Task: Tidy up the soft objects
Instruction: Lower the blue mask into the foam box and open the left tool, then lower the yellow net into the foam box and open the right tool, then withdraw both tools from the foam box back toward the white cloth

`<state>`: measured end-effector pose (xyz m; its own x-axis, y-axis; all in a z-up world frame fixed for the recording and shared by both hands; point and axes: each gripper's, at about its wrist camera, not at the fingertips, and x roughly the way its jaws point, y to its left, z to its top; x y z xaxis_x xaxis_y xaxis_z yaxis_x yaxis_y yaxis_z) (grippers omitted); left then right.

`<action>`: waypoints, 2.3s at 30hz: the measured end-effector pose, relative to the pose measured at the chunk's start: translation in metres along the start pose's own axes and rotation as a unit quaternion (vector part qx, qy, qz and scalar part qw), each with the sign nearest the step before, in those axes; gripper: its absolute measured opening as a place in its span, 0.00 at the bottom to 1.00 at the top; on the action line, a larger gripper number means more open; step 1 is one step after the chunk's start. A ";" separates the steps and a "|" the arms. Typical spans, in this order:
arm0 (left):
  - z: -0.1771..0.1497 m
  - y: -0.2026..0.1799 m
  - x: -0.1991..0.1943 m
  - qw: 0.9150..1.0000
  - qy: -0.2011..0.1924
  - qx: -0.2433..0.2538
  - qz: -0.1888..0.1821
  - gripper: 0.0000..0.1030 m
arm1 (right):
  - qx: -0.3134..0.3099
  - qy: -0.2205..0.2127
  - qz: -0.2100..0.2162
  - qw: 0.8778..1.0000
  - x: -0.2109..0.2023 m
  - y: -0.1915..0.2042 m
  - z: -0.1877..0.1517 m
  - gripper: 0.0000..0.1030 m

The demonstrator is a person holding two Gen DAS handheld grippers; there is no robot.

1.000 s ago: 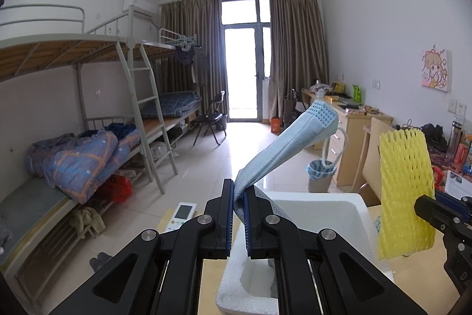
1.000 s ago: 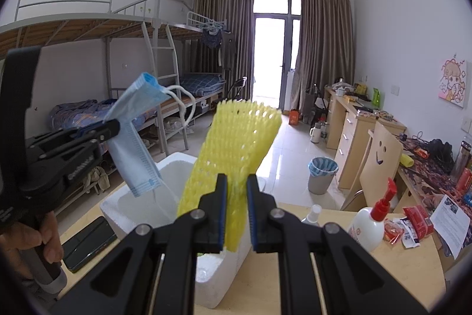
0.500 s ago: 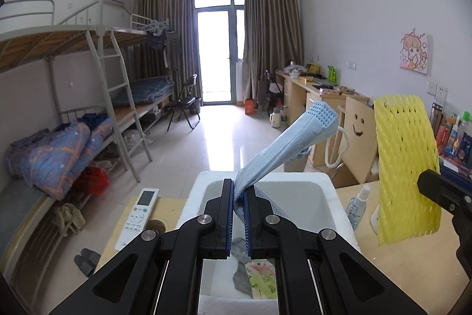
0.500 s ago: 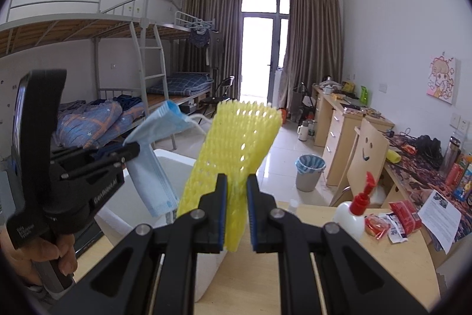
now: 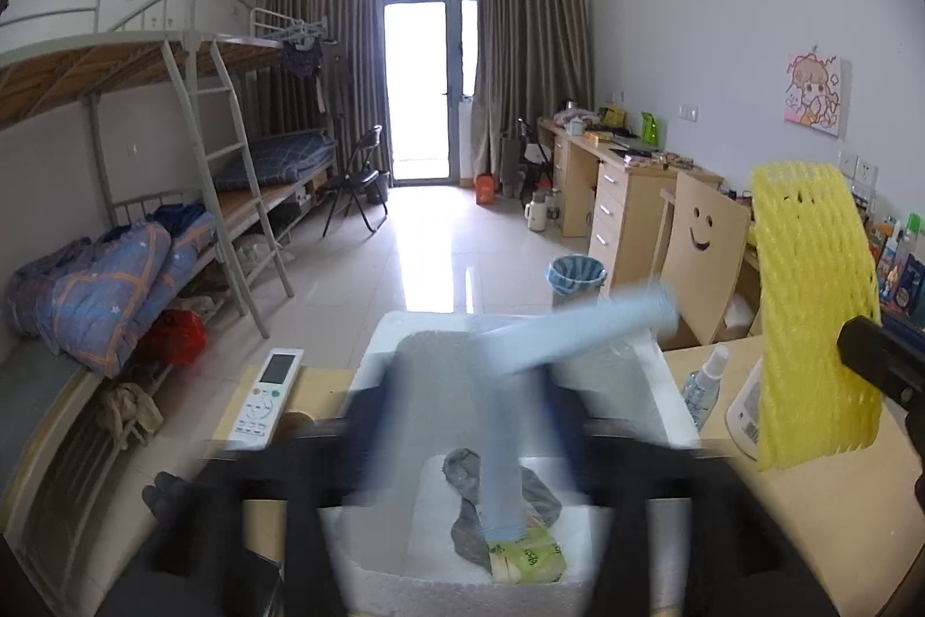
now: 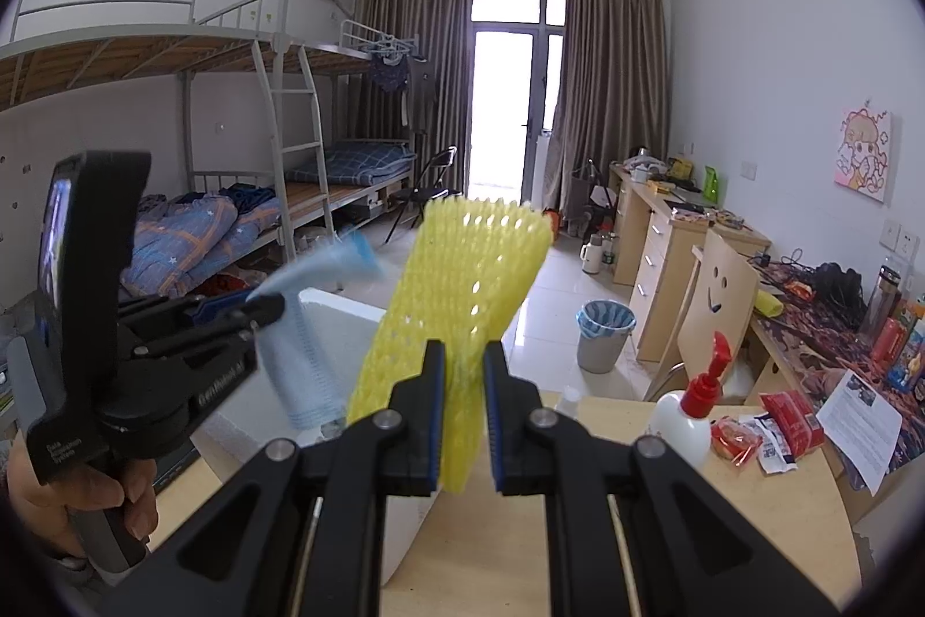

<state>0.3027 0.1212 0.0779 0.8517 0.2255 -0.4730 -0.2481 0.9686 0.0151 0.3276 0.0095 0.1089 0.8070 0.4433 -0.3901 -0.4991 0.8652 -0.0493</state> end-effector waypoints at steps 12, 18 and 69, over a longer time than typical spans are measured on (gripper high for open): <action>-0.003 0.003 -0.024 0.998 -0.049 0.017 0.038 0.99 | -0.001 0.001 0.003 1.000 0.001 -0.001 0.000 0.16; -0.009 0.013 -0.030 0.997 -0.051 0.014 0.057 0.99 | -0.005 0.008 0.010 1.000 0.009 0.003 -0.002 0.16; -0.034 0.060 -0.055 0.992 -0.057 -0.004 0.112 0.99 | 0.006 0.045 0.063 0.997 0.055 0.037 0.005 0.90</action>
<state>0.2248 0.1637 0.0748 0.8220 0.4451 -0.3551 -0.4400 0.8924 0.1000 0.3549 0.0673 0.0901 0.7070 0.5261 -0.4726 -0.5901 0.8071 0.0156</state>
